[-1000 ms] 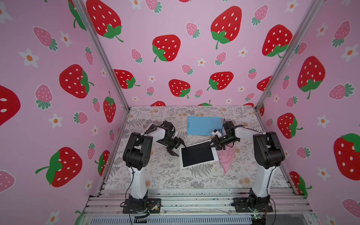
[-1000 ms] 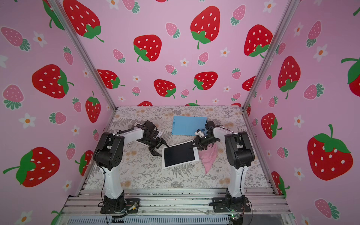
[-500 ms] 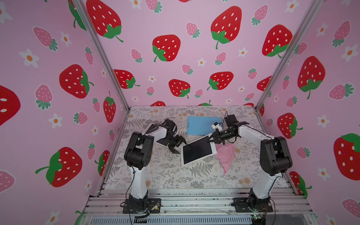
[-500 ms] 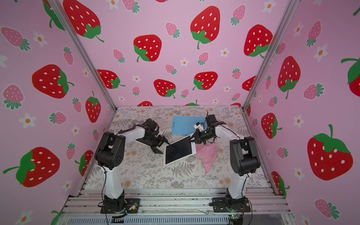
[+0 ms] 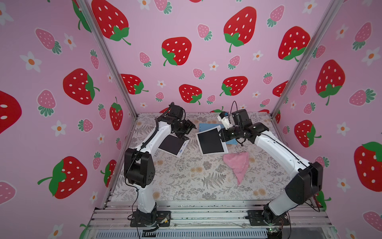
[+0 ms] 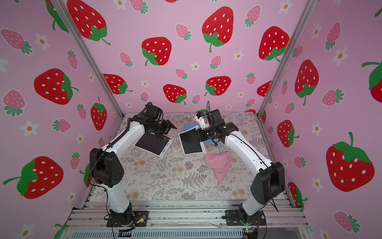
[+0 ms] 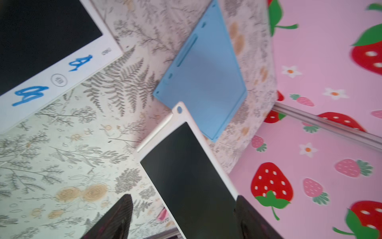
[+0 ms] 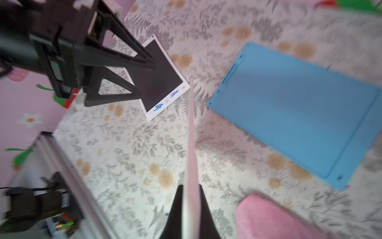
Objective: Wipe the drawing tablet
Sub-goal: Adjust the drawing tablet at the center of the board.
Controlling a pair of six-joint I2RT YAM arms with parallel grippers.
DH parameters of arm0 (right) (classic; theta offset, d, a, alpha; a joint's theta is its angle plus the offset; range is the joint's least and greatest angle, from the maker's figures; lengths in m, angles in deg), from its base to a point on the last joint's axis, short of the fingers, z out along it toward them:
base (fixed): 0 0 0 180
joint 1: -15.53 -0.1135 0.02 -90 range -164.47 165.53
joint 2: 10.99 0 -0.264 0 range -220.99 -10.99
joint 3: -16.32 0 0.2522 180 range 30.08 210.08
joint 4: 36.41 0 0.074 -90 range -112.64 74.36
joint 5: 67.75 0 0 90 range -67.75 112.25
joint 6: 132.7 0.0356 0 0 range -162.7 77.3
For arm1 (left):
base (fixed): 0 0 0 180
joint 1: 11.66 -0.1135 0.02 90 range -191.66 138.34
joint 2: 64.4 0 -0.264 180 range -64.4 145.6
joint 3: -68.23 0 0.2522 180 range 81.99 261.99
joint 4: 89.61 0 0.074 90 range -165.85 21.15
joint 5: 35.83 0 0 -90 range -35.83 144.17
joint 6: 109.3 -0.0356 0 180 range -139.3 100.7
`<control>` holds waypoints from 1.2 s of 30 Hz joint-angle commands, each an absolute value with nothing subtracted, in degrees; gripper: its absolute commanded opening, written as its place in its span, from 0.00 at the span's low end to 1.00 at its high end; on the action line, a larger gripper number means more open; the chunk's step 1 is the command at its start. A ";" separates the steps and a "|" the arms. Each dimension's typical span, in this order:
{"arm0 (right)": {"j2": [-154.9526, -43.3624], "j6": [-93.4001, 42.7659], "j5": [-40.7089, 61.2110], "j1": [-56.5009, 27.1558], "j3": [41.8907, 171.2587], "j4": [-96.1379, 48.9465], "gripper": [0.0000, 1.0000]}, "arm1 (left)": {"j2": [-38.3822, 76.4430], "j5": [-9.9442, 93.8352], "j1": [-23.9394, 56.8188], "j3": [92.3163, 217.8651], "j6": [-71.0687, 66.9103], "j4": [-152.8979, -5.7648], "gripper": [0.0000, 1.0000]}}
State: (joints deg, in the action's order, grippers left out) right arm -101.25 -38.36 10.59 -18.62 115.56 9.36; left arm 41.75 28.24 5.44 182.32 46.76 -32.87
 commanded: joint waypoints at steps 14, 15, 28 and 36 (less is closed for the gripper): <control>-96.95 -74.57 32.20 -29.45 100.32 -24.57 0.00 | 42.64 19.45 4.50 180.02 59.84 -39.42 0.82; -96.95 -75.26 32.45 -29.87 100.19 -24.69 0.00 | 42.73 19.14 4.51 179.66 60.25 -40.12 0.81; -97.30 -77.69 36.23 -34.62 98.85 -26.78 0.00 | 39.15 19.96 4.22 173.88 64.03 -47.22 0.65; -97.25 -79.13 39.59 -36.67 97.03 -28.88 0.00 | 38.08 19.46 3.72 169.20 68.63 -54.48 0.01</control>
